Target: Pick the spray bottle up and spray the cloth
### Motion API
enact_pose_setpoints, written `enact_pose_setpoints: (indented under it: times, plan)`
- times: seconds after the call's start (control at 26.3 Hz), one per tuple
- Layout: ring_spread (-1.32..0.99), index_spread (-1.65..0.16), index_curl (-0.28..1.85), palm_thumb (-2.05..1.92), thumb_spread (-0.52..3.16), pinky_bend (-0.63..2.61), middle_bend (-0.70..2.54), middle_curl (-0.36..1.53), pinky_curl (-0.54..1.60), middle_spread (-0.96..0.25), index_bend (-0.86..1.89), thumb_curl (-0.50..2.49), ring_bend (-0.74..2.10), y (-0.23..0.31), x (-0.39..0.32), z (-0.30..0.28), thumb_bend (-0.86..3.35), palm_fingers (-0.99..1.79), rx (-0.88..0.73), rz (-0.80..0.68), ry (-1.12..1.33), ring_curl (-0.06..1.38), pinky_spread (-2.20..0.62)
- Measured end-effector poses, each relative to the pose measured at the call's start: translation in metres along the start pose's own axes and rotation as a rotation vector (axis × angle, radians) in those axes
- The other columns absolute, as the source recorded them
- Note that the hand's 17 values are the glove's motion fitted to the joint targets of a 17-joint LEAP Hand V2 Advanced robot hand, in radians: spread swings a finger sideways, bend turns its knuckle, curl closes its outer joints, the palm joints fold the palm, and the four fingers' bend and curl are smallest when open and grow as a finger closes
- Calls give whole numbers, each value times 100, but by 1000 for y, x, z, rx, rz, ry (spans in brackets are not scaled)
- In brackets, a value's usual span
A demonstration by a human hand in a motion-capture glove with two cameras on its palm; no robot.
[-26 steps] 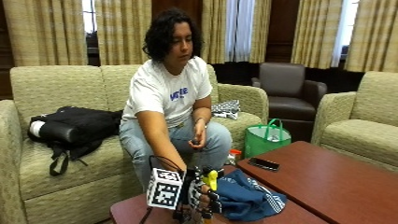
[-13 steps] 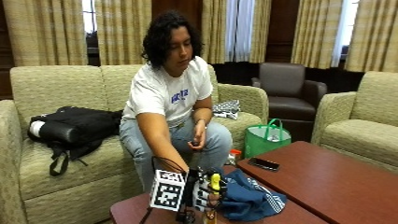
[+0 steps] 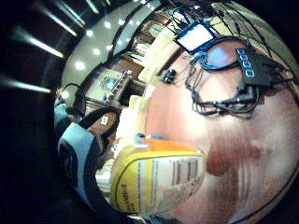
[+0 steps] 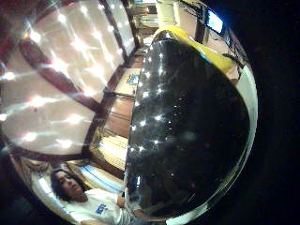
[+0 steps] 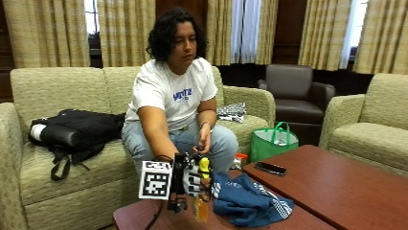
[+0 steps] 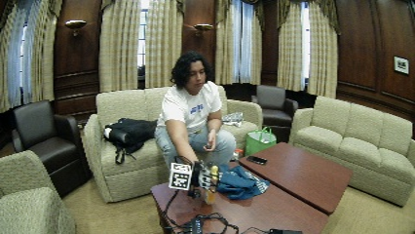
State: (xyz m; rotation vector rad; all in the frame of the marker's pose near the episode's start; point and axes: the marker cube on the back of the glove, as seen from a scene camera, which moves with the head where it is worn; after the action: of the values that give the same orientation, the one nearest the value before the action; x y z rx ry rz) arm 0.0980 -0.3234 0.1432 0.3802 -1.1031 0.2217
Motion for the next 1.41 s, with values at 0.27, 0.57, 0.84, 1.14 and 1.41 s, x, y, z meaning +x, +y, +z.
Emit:
enact_pose_setpoints:
  times: [0.27,0.57,0.84,1.14,1.41]
  plan:
    - [-22,-21,49,95,39,48,59,55,45,-18,46,63,72,12,-71,-29,-2,142,-265,-3,-52,49,-29]
    - [-22,-19,52,95,31,50,63,57,46,-18,48,67,73,22,-155,-20,-2,140,-475,-84,299,50,-30]
    - [-22,-19,54,94,27,52,64,58,46,-18,49,69,74,39,-173,16,-2,138,-579,-188,755,51,-30]
    - [-22,-19,56,94,26,52,65,58,46,-18,49,72,75,47,-139,65,-3,138,-713,-266,1141,52,-30]
    - [-22,-19,57,93,26,53,65,58,46,-18,48,74,75,66,-106,97,-3,137,-754,-360,1535,52,-30]
